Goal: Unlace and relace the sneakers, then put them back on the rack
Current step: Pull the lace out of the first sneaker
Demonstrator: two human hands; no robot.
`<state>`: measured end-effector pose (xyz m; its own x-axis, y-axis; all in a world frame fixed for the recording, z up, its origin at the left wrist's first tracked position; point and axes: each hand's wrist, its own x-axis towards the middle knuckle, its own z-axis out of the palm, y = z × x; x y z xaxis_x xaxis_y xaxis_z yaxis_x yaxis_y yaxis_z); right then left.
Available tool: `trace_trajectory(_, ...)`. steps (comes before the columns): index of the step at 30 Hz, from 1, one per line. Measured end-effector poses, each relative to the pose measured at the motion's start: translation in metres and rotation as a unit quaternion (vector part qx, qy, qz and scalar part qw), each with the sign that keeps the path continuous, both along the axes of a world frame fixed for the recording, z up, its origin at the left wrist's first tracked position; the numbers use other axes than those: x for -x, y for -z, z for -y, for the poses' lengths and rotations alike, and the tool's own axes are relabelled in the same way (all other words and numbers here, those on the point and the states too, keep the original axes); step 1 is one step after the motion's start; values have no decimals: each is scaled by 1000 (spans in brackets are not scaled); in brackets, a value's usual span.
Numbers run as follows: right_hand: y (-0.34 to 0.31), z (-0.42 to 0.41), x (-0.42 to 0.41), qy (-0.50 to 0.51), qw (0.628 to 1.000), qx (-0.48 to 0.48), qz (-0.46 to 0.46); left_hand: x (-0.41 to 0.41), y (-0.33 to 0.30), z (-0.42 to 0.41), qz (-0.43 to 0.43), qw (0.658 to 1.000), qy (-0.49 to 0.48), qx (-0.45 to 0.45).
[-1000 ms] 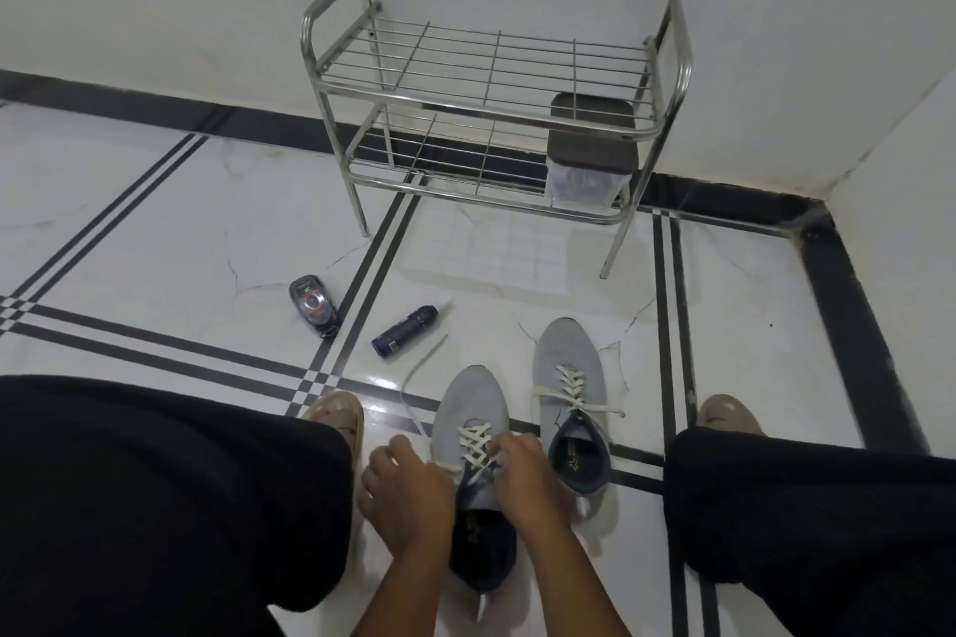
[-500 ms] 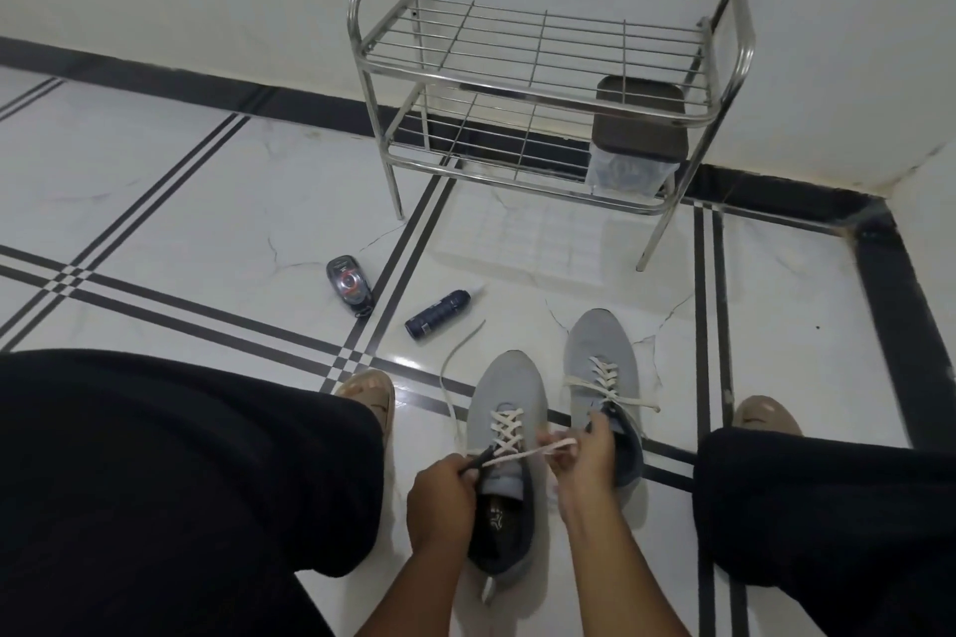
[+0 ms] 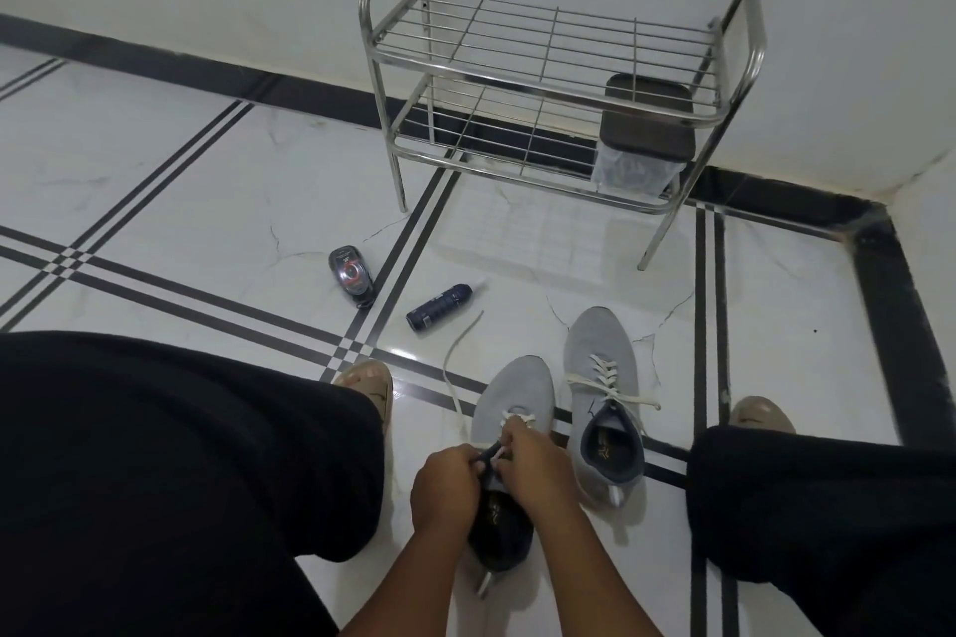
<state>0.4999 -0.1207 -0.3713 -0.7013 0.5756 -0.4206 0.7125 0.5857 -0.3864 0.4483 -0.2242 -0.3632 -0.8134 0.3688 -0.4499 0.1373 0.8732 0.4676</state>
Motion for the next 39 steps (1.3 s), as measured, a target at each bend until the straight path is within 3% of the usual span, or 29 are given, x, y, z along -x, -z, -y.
trace_trajectory(5,6,2,5,12,994,58,93,0,-1,1,11,1000,-4,9)
trace_trajectory(8,3,-5,9,64,993,82,52,-1,-5,2,5,1000,-11,25)
trace_trajectory(10,-6,-20,11,172,980,99,-18,-2,-5,3,-4,999,-12,39)
trace_trajectory(12,-20,-44,11,358,904,192,-138,-2,-6,4,-9,998,-11,54)
trace_trajectory(14,-36,-74,4,498,781,280,-251,-2,-4,6,-10,998,-15,68)
trace_trajectory(15,-42,-85,1,556,713,325,-276,-3,-5,7,-10,998,-18,66)
trace_trajectory(16,-44,-91,-1,589,680,340,-276,-5,-6,6,-13,998,-17,54)
trace_trajectory(17,-41,-89,1,575,724,296,-238,-7,-7,5,-20,999,-14,31)
trace_trajectory(19,-34,-72,0,421,893,110,-116,-10,-7,1,-48,999,11,-13)
trace_trajectory(20,-29,-61,-1,334,939,49,-62,-9,-4,-3,-74,996,52,-22)
trace_trajectory(21,-28,-48,-4,256,965,49,-10,-6,0,-8,-98,990,101,-19)
trace_trajectory(23,-20,-28,-11,127,975,164,79,0,6,-17,-118,978,170,5)
trace_trajectory(25,-14,-11,-20,70,958,248,124,4,8,-20,-130,966,219,49)
trace_trajectory(28,2,13,-29,99,983,140,66,3,24,-22,-119,958,249,82)
trace_trajectory(30,3,16,-33,151,979,132,32,6,24,-24,-46,990,135,19)
trace_trajectory(32,4,8,-34,188,970,152,29,16,15,-24,54,994,-90,-40)
trace_trajectory(34,4,4,-35,180,968,167,50,17,10,-16,190,924,-296,-148)
trace_trajectory(35,6,3,-34,159,972,163,56,18,8,-15,224,904,-321,-169)
trace_trajectory(36,5,3,-33,136,977,152,62,20,10,-16,213,932,-263,-128)
trace_trajectory(37,8,4,-32,115,982,136,63,20,13,-16,146,976,-156,-52)
trace_trajectory(38,7,5,-31,101,985,121,64,20,18,-18,37,998,-37,30)
trace_trajectory(39,8,5,-30,91,988,111,62,15,18,-19,-44,995,51,68)
